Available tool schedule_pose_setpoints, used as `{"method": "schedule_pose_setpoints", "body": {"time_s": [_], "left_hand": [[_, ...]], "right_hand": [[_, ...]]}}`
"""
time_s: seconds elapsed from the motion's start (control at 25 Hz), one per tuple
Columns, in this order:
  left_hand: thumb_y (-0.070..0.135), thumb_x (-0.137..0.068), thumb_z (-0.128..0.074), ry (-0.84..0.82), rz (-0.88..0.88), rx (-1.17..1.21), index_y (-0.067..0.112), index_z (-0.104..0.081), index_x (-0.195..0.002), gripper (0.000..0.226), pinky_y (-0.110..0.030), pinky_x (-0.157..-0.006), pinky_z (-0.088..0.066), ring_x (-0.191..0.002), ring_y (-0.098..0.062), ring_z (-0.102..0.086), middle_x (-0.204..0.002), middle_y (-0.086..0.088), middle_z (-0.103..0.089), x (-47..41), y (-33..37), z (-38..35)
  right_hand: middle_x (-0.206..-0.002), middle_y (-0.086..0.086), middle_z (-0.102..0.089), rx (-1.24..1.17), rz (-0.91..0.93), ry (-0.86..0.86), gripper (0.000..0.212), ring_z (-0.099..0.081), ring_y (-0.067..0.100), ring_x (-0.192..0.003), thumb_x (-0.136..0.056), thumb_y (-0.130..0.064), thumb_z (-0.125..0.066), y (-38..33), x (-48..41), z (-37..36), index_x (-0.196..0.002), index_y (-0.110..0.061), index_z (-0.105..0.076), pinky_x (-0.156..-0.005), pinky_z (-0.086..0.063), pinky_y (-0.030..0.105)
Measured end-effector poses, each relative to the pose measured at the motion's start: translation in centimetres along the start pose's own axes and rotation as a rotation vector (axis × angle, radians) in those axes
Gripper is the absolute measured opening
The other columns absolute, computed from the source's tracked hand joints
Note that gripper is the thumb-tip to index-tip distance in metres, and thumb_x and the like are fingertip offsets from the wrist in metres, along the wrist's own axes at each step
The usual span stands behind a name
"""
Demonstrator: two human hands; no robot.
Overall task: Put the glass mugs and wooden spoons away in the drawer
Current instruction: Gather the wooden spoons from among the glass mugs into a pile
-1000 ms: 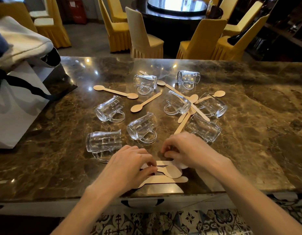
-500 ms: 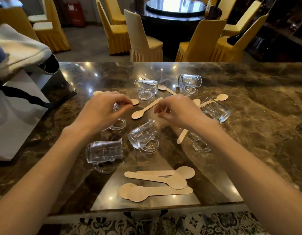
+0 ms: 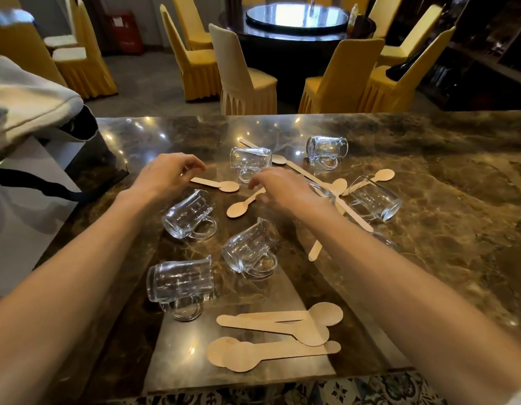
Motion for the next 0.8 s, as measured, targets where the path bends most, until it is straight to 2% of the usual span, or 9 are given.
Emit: {"method": "schedule_pose_setpoints", "body": {"time_s": [0.16, 0.28, 0.56, 0.8], "left_hand": [[0.022, -0.092, -0.056, -0.049, 0.041, -0.137, 0.032, -0.060, -0.119, 0.030, -0.041, -0.088, -0.044, -0.112, -0.023, -0.054, -0.125, 0.002, -0.060, -1.4, -1.9, -1.2], [0.020, -0.089, -0.059, -0.093, -0.001, -0.290, 0.034, -0.058, -0.124, 0.037, -0.043, -0.087, -0.045, -0.117, -0.025, -0.053, -0.131, 0.005, -0.056, -1.9, -2.4, -2.0], [0.026, -0.093, -0.054, -0.085, -0.043, -0.390, 0.033, -0.062, -0.118, 0.028, -0.044, -0.080, -0.048, -0.108, -0.028, -0.058, -0.125, 0.001, -0.062, -2.2, -3.1, -2.8], [0.028, -0.091, -0.056, 0.003, -0.068, -0.351, 0.027, -0.066, -0.113, 0.025, -0.043, -0.078, -0.047, -0.103, -0.029, -0.058, -0.117, -0.003, -0.065, -1.6, -2.7, -2.5]], "right_hand": [[-0.132, 0.001, -0.052, 0.064, -0.011, -0.072, 0.041, -0.053, 0.027, -0.117, -0.088, -0.009, -0.058, -0.3, -0.6, -1.8, -0.126, -0.024, -0.053, -0.081, -0.050, 0.043], [-0.136, -0.001, -0.050, 0.095, -0.001, -0.113, 0.047, -0.050, 0.027, -0.120, -0.091, -0.004, -0.053, -0.4, -0.6, -2.8, -0.131, -0.027, -0.051, -0.074, -0.047, 0.040], [-0.121, 0.001, -0.058, 0.094, -0.025, -0.051, 0.036, -0.056, 0.027, -0.111, -0.088, -0.005, -0.059, -0.3, -0.4, -2.6, -0.120, -0.022, -0.061, -0.071, -0.046, 0.038], [-0.124, 0.000, -0.056, 0.103, 0.001, -0.064, 0.038, -0.056, 0.027, -0.113, -0.087, -0.007, -0.062, -0.7, -0.2, -2.2, -0.120, -0.025, -0.059, -0.080, -0.048, 0.039]]}}
Point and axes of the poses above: each hand's wrist, its own x-axis away from the middle knuckle, its own z-axis out of the back of the hand, y = z × x, the point moved 6 cm from there along -x, towards the middle knuckle
